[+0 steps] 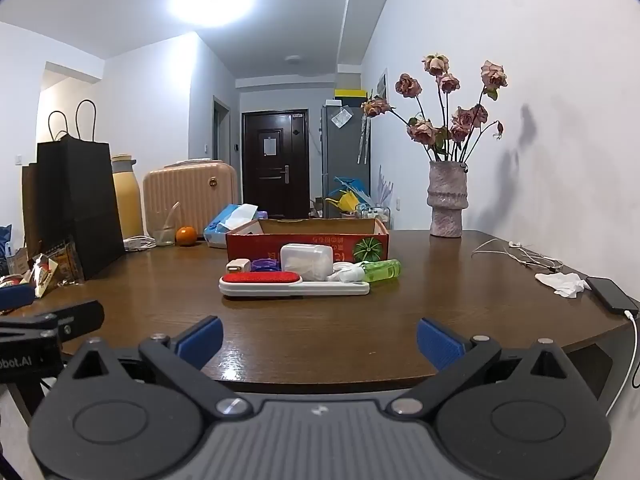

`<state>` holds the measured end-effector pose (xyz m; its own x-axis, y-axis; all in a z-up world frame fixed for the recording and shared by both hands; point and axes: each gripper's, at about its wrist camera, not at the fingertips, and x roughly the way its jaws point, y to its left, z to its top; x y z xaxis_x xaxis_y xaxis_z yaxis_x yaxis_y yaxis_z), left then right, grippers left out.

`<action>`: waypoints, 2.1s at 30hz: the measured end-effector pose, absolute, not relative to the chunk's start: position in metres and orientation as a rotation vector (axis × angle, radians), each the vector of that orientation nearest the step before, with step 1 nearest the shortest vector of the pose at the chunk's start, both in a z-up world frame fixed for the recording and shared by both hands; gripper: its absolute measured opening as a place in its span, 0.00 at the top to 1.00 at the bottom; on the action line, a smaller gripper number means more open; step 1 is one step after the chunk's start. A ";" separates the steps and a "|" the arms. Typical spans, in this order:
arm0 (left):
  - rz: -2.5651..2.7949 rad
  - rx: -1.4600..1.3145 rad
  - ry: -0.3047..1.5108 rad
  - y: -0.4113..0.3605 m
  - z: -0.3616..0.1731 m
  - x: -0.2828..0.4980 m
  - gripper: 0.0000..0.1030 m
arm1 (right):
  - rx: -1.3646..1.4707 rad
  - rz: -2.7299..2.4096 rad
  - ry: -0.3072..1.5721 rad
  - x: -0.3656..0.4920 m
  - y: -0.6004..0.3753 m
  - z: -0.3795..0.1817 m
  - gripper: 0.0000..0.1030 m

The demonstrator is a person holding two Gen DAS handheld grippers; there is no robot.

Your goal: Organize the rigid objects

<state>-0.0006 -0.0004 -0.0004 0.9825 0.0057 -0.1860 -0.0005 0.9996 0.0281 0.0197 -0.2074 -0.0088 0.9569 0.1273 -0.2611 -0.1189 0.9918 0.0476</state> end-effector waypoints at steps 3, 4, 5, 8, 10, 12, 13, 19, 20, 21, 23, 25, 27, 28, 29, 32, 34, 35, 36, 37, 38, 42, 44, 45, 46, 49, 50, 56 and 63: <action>-0.004 0.020 0.208 0.001 -0.001 0.001 0.00 | 0.034 0.126 0.275 0.019 -0.207 -0.009 0.00; -0.005 0.018 0.203 0.001 -0.001 0.001 0.00 | 0.034 0.126 0.277 0.019 -0.207 -0.009 0.00; -0.004 0.020 0.202 0.001 -0.001 0.001 0.00 | 0.034 0.126 0.277 0.019 -0.206 -0.009 0.00; -0.003 0.020 0.205 0.000 -0.001 0.001 0.00 | 0.035 0.128 0.277 0.017 -0.204 -0.009 0.00; -0.002 0.019 0.207 -0.001 -0.002 0.003 0.00 | 0.037 0.128 0.279 0.021 -0.209 -0.008 0.00; -0.001 0.018 0.206 0.000 -0.002 0.004 0.00 | 0.036 0.126 0.276 0.019 -0.208 -0.008 0.00; -0.004 0.015 0.207 0.001 -0.002 0.004 0.00 | 0.035 0.125 0.275 0.018 -0.207 -0.008 0.00; -0.010 0.016 0.213 0.000 -0.003 0.002 0.00 | 0.051 0.116 0.280 0.016 -0.211 -0.008 0.00; -0.012 0.017 0.214 0.000 -0.003 0.002 0.00 | 0.053 0.116 0.281 0.016 -0.211 -0.008 0.00; -0.014 0.018 0.216 0.000 -0.004 0.002 0.00 | 0.058 0.117 0.282 0.016 -0.211 -0.008 0.00; -0.020 0.021 0.222 0.000 -0.004 0.003 0.00 | 0.057 0.121 0.285 0.017 -0.210 -0.009 0.00; -0.026 0.026 0.223 -0.001 -0.004 0.002 0.00 | 0.060 0.125 0.284 0.018 -0.210 -0.009 0.00; -0.027 0.027 0.223 -0.001 -0.004 0.002 0.00 | 0.059 0.128 0.288 0.019 -0.209 -0.010 0.00; -0.026 0.027 0.221 0.000 -0.004 0.002 0.00 | 0.060 0.130 0.290 0.020 -0.209 -0.010 0.00; -0.027 0.027 0.220 0.000 -0.004 0.002 0.00 | 0.061 0.132 0.288 0.019 -0.209 -0.010 0.00; -0.028 0.024 0.220 0.000 -0.004 0.002 0.00 | 0.062 0.128 0.280 0.018 -0.211 -0.010 0.00; -0.027 0.026 0.221 -0.001 -0.004 0.002 0.00 | 0.059 0.128 0.281 0.018 -0.211 -0.010 0.00; -0.027 0.027 0.219 -0.001 -0.004 0.002 0.00 | 0.058 0.127 0.282 0.018 -0.211 -0.010 0.00; -0.027 0.027 0.218 -0.001 -0.003 0.002 0.00 | 0.059 0.126 0.282 0.018 -0.211 -0.010 0.00; -0.027 0.026 0.220 -0.001 -0.003 0.002 0.00 | 0.060 0.125 0.282 0.018 -0.212 -0.011 0.00; -0.027 0.026 0.221 -0.001 -0.004 0.002 0.00 | 0.062 0.124 0.284 0.018 -0.211 -0.012 0.00; -0.027 0.024 0.223 -0.002 -0.004 0.002 0.00 | 0.071 0.120 0.292 0.019 -0.215 -0.013 0.00; -0.029 0.022 0.228 -0.004 -0.004 0.002 0.00 | 0.072 0.119 0.293 0.019 -0.216 -0.013 0.00; -0.032 0.023 0.229 -0.005 -0.004 0.001 0.00 | 0.073 0.119 0.295 0.019 -0.217 -0.014 0.00; -0.035 0.025 0.229 -0.005 -0.005 0.002 0.00 | 0.073 0.119 0.297 0.018 -0.218 -0.014 0.00; -0.039 0.026 0.232 -0.007 -0.008 0.001 0.00 | 0.080 0.116 0.305 0.019 -0.220 -0.016 0.00; -0.037 0.025 0.231 -0.007 -0.008 0.001 0.00 | 0.083 0.116 0.307 0.019 -0.221 -0.016 0.00; -0.036 0.023 0.231 -0.007 -0.009 0.001 0.00 | 0.086 0.120 0.305 0.021 -0.219 -0.016 0.00; -0.034 0.019 0.230 -0.004 -0.009 0.002 0.00 | 0.086 0.122 0.303 0.022 -0.218 -0.015 0.00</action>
